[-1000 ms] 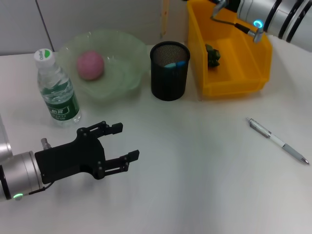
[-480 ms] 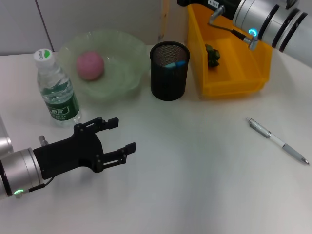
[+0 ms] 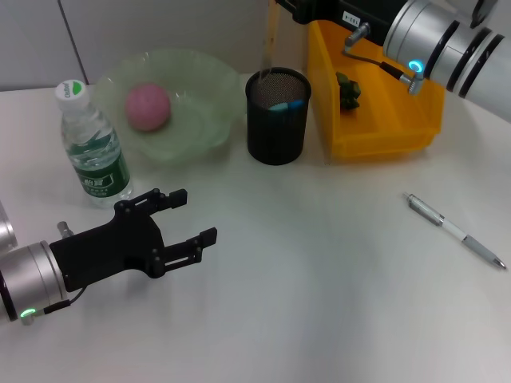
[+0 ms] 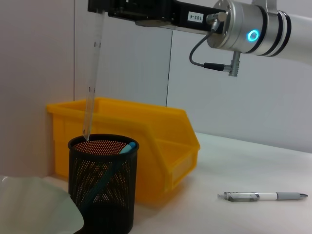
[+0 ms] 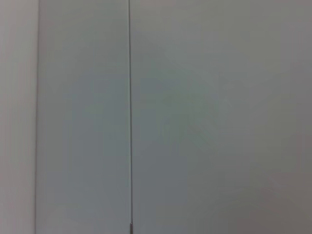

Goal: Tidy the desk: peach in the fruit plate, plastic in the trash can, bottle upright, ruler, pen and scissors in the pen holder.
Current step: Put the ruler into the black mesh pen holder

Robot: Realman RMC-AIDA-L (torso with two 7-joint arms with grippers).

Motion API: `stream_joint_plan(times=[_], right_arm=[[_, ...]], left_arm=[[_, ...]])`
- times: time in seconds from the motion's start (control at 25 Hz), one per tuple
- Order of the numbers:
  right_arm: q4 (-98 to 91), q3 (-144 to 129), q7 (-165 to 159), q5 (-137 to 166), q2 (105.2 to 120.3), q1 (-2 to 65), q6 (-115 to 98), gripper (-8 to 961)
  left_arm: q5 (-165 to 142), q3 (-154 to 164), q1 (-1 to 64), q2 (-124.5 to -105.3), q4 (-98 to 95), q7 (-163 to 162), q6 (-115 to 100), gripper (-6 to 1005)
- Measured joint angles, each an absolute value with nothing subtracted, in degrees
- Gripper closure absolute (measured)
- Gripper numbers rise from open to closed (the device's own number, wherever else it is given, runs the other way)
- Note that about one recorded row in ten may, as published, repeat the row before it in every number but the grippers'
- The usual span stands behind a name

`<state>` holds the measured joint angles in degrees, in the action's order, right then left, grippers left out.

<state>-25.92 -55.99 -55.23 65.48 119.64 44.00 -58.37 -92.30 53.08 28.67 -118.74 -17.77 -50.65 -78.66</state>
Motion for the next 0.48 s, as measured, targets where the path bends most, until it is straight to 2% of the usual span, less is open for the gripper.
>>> stream_joint_plan(times=[0.48], right_arm=[[-25.6,-57.4,-55.8,65.7,119.61,42.7,-57.5,570]], left_arm=[[-91.9,53.1,28.5,-118.74,-17.8,-51.9,-78.4,203]])
